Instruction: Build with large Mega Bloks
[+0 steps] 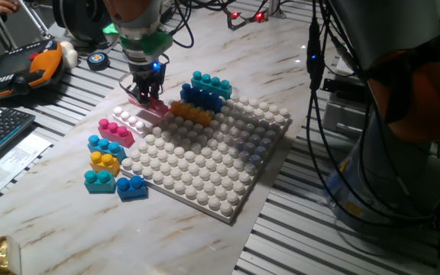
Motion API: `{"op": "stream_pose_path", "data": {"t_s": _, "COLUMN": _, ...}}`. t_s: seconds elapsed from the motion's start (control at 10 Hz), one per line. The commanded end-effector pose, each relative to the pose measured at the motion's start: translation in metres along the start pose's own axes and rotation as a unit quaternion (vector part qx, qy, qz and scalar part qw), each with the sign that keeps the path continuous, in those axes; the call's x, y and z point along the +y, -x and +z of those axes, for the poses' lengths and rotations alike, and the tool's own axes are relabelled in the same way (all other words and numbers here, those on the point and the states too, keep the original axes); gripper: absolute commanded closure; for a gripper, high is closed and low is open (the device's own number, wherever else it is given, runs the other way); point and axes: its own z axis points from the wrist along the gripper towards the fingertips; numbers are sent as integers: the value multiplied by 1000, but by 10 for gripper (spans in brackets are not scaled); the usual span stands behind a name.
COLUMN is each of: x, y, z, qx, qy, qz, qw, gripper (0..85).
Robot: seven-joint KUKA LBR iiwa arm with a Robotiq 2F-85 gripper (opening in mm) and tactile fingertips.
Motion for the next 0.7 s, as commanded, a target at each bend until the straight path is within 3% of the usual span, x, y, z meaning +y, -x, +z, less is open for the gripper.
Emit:
{"op": "stream_pose_path", "data": {"t_s": 0.0, "x": 2, "y": -5, "z": -2, "qx": 0, "qy": -2, "qz": -3, "qw": 1000, "gripper": 843}}
{"op": "stream_pose_path", "data": {"t_s": 0.1, "x": 4, "y": -10, "z": -3, "qx": 0, "qy": -8, "qz": -7, "qw": 1000, "gripper": 843}}
{"op": "stream_pose_path", "data": {"t_s": 0.3, "x": 8, "y": -20, "z": -7, "qx": 9, "qy": -2, "qz": -11, "qw": 1000, "gripper": 843}}
{"op": "stream_pose_path", "data": {"t_s": 0.5, "x": 12, "y": -29, "z": -7, "qx": 6, "qy": -9, "qz": -11, "qw": 1000, "gripper": 843}}
{"op": "stream_pose_path", "data": {"t_s": 0.6, "x": 10, "y": -32, "z": -5, "qx": 5, "qy": -3, "qz": -11, "qw": 1000, "gripper": 843}}
